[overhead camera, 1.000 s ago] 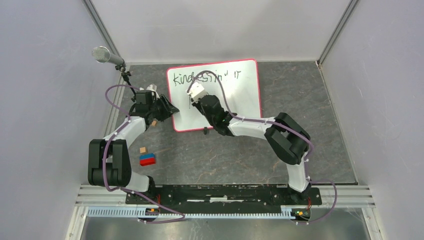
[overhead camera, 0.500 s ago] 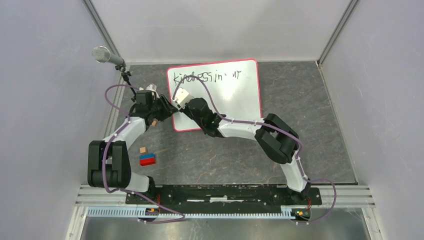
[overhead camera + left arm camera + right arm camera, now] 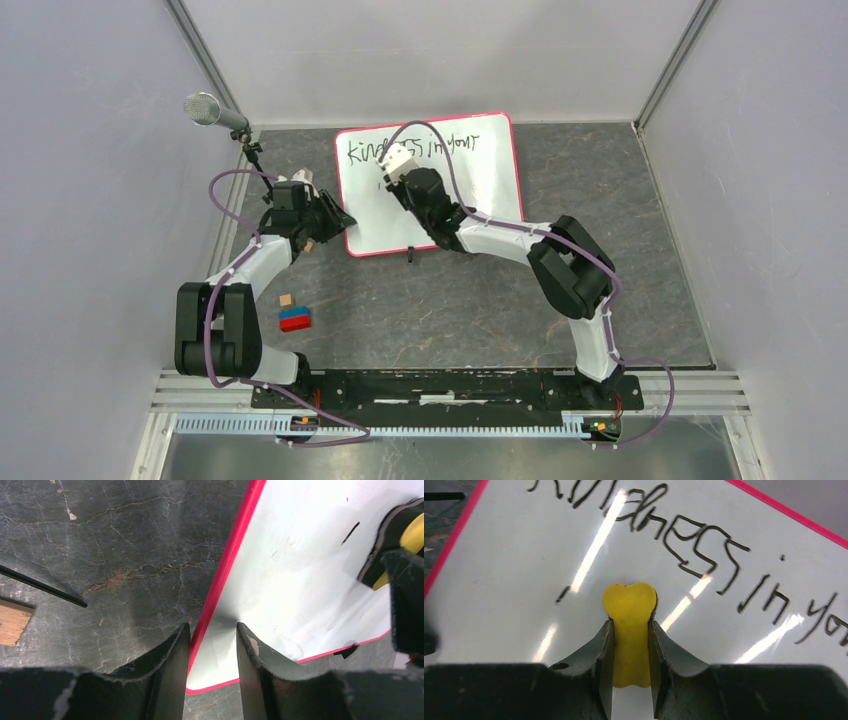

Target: Erase the whiteboard

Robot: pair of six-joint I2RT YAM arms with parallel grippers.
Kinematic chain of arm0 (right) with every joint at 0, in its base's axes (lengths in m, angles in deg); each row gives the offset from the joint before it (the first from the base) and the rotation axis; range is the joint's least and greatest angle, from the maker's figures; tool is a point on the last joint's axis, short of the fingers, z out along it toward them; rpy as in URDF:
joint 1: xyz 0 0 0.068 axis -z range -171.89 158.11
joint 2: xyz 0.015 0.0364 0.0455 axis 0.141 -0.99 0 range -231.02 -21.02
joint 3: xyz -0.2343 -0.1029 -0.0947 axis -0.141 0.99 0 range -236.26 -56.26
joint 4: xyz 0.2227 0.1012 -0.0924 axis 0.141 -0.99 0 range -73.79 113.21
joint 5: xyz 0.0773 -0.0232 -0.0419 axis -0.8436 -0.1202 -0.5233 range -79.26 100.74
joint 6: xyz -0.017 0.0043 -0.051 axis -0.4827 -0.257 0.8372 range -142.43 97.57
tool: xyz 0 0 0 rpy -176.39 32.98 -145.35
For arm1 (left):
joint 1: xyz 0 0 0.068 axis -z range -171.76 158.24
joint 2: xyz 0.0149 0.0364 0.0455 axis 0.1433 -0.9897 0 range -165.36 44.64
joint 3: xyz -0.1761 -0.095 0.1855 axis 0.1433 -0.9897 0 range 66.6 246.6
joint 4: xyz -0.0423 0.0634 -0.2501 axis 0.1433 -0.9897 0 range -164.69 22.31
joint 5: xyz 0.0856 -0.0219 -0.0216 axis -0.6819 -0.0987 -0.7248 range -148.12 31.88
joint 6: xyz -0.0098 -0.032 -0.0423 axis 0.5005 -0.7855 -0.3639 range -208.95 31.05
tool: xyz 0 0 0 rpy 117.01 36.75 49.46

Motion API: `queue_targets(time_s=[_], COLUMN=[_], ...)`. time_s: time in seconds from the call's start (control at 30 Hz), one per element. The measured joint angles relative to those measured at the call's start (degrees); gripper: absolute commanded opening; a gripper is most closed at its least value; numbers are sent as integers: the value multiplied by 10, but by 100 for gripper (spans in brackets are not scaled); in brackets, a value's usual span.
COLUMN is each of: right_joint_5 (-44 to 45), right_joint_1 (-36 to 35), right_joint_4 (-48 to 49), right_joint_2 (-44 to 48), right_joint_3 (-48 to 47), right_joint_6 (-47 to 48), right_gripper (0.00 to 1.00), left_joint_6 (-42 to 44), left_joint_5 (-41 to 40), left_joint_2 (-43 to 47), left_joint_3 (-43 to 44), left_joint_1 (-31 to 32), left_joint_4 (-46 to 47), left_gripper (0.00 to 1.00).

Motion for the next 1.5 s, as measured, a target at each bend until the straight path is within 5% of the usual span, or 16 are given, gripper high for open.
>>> queue_targets(time_s=[0.43,0.67,0.8,1.27,1.5], right_joint_5=[-2,-5,-14,-46,-47], right_joint_1=[18,-11,-17,-26,-37], right_joint_4=[44,56,49,-28,-45], right_joint_2=[70,102,110,-4,-33], right_joint_3=[118,181,185,-63,-72], right_joint_6=[-28,-30,-25,28,48], right_gripper=[20,20,20,21,21], left_joint_6=[0,1,-4,-46,-46], left_joint_5=[-7,-20,-15,-5,7], left_joint_2=[0,22,63,17,-4], left_joint_3=[-4,-9,-8,13,11], left_joint_1=[11,20,14,-18,-18], left_joint_4=[-12,-27,-26,77,124], left_gripper=[47,79,89,82,66])
